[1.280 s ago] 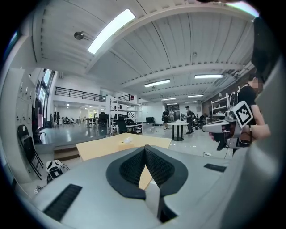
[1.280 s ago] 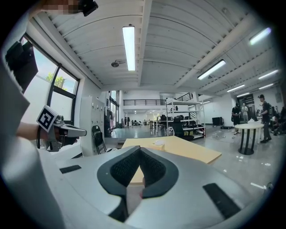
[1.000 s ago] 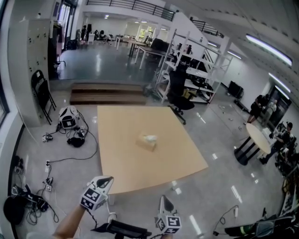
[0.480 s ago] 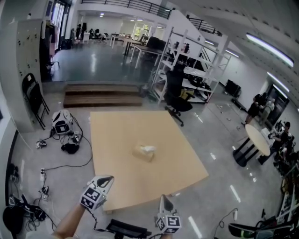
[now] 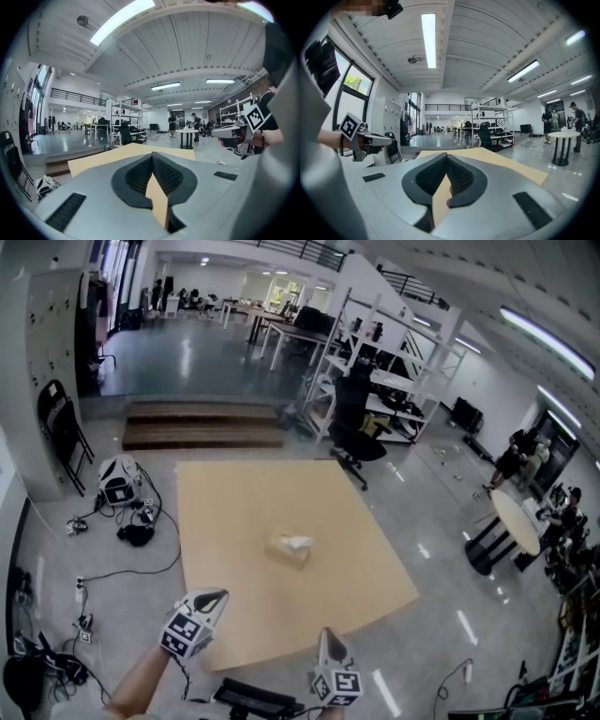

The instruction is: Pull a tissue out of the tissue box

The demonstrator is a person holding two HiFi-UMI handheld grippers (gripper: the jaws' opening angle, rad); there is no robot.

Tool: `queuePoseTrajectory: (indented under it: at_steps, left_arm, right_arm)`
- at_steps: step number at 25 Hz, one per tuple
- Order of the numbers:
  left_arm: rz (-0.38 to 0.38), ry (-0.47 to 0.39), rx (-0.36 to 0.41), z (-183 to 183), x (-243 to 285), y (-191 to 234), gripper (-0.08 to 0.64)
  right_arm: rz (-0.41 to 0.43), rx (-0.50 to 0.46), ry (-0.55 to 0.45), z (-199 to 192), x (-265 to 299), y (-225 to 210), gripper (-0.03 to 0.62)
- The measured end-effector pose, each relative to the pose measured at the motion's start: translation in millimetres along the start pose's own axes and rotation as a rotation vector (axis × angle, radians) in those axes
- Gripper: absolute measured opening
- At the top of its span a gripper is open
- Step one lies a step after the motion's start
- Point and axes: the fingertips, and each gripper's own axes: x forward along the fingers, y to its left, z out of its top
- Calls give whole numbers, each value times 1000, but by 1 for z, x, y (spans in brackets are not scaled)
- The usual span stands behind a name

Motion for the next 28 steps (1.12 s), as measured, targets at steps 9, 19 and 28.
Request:
queuePoseTrajectory:
  at_steps: [9,19,28]
  left_arm:
    - [3,11,-15,-10,13,5,6]
    - [31,11,-17,0,49,26,6]
    - [38,19,-24,8,89,43,6]
  right_arm:
    - [6,-4,15,-5,12,-6,6]
    - [28,2,6,3,55,-29,7]
    - [42,3,19,10,99,-49,7]
